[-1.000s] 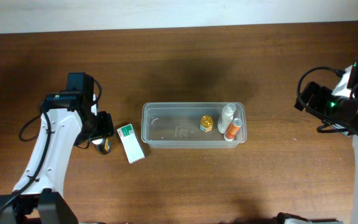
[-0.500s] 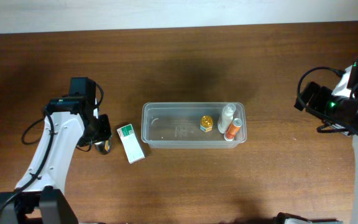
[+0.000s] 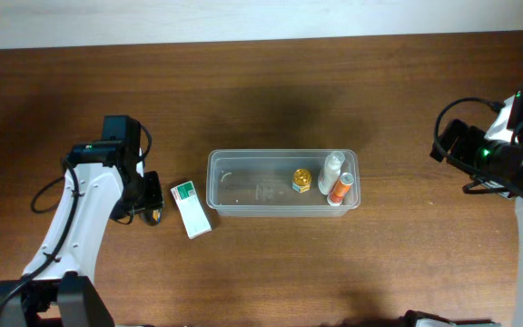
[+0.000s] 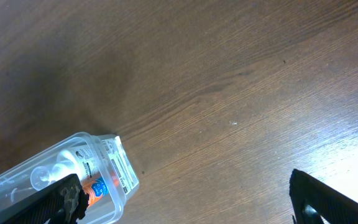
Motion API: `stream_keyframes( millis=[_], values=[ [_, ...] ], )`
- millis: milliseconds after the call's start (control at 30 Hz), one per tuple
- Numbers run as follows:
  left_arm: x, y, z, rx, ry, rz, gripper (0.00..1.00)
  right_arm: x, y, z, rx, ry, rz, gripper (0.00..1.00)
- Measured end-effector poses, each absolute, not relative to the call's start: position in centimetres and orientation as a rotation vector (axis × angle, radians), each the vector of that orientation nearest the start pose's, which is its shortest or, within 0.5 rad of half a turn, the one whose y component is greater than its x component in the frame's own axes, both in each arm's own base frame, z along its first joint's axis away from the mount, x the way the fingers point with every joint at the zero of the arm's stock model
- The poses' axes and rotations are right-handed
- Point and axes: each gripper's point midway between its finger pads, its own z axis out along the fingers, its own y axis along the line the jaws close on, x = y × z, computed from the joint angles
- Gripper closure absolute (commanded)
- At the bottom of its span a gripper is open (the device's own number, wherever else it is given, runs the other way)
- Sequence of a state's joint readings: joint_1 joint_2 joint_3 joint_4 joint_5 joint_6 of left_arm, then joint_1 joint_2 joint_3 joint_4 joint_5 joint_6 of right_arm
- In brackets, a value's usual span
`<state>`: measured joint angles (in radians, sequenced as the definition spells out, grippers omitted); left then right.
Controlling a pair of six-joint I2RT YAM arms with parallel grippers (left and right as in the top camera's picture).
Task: Pack container
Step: 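Grasp the dark bottle with white cap using the left gripper, then place the dark bottle into the container and release it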
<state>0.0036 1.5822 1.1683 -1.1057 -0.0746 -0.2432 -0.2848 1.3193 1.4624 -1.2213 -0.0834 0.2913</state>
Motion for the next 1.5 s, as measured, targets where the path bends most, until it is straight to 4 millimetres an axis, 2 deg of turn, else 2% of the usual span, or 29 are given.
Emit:
stream_keyframes(
  millis=[167, 233, 467, 567, 600, 833, 967, 1133, 1267, 1400, 1500],
  values=[
    [28.6, 1.4, 8.9, -0.382, 3.048, 0.103, 0.49, 29.6, -7.2, 24.7, 0.726, 2.546, 0.113, 0.02],
    [28.8, 1.4, 8.9, -0.382, 3.039, 0.101, 0.57, 29.6, -7.2, 24.7, 0.725, 2.546, 0.113, 0.02],
    [28.3, 1.4, 8.0, -0.382, 3.054, 0.104, 0.58, 29.6, -7.2, 24.7, 0.725, 2.546, 0.113, 0.02],
    [28.1, 1.4, 7.9, -0.389, 3.058, 0.103, 0.73, 29.6, -7.2, 24.7, 0.726, 2.546, 0.113, 0.02],
    [28.1, 1.4, 7.9, -0.385, 3.060, 0.105, 0.75, 29.6, -7.2, 24.7, 0.726, 2.546, 0.113, 0.02],
    [28.0, 1.3, 7.9, -0.377, 3.064, 0.100, 0.76, 29.6, -7.2, 24.7, 0.725, 2.546, 0.113, 0.02],
    [28.0, 1.3, 7.9, -0.377, 3.064, 0.099, 0.85, 29.6, -7.2, 24.7, 0.725, 2.546, 0.113, 0.02],
    [27.7, 1.3, 8.3, -0.378, 3.081, 0.103, 0.86, 29.6, -7.2, 24.7, 0.725, 2.547, 0.112, 0.02],
    [28.6, 1.3, 11.1, -0.376, 3.061, 0.095, 0.86, 29.6, -7.2, 24.7, 0.725, 2.546, 0.113, 0.02],
    [30.9, 0.9, 16.4, -0.365, 2.957, 0.046, 0.86, 29.6, -7.2, 24.7, 0.725, 2.546, 0.113, 0.02],
    [32.2, -0.5, 21.1, -0.313, 2.846, -0.034, 0.86, 29.6, -7.2, 24.7, 0.725, 2.546, 0.113, 0.02]
  ],
)
